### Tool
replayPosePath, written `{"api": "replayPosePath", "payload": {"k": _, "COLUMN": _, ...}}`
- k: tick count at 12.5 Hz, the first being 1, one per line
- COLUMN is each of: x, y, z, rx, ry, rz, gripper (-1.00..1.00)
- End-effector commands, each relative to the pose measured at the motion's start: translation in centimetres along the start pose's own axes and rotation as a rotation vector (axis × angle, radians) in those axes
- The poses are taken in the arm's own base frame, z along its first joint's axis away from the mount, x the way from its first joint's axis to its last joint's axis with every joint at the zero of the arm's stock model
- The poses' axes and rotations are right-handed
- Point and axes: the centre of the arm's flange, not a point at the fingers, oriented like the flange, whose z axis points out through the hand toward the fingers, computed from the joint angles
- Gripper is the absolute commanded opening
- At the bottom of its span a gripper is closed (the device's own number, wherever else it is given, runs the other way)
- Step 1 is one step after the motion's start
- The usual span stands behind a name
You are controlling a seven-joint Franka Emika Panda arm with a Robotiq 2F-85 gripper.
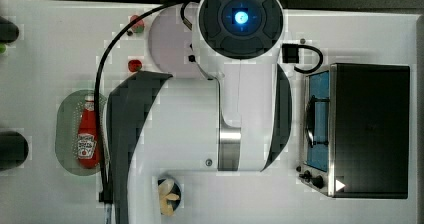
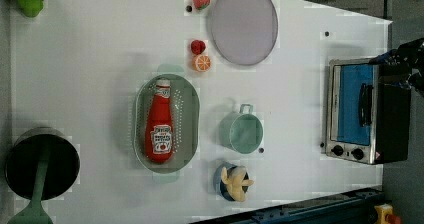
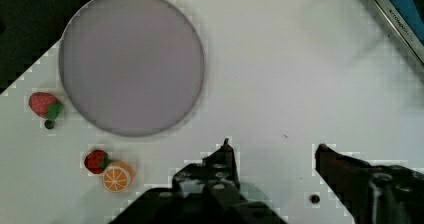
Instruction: Pick ketchup from strainer and place it on the table
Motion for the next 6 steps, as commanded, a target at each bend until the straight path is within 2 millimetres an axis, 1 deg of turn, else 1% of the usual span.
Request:
{"api": "replayPosePath", "payload": {"k": 1, "x": -4.8, "y": 8.8, "z": -2.1, "rx": 0.011, "ry": -0.006, "rz": 0.063, "gripper": 0.59}}
{"api": "replayPosePath", "payload": {"k": 2, "x": -4.9, "y": 8.6, "z": -2.1, "rx": 0.011, "ry": -0.005, "rz": 0.059, "gripper": 0.82}}
{"api": "replayPosePath", "payload": {"k": 3, "x": -5.2, "y": 8.0, "z": -2.0, "rx": 0.014, "ry": 0.000, "rz": 0.047, "gripper": 0.99}}
{"api": "replayPosePath", "payload": {"k": 4, "x": -5.8, "y": 6.9, "z": -1.8, "rx": 0.016, "ry": 0.007, "rz": 0.023, "gripper": 1.00}}
{"api": "replayPosePath", "payload": {"k": 6, "x": -7.9, "y": 3.3, "z": -1.1, "rx": 0.017, "ry": 0.026, "rz": -0.057, "gripper": 1.00}}
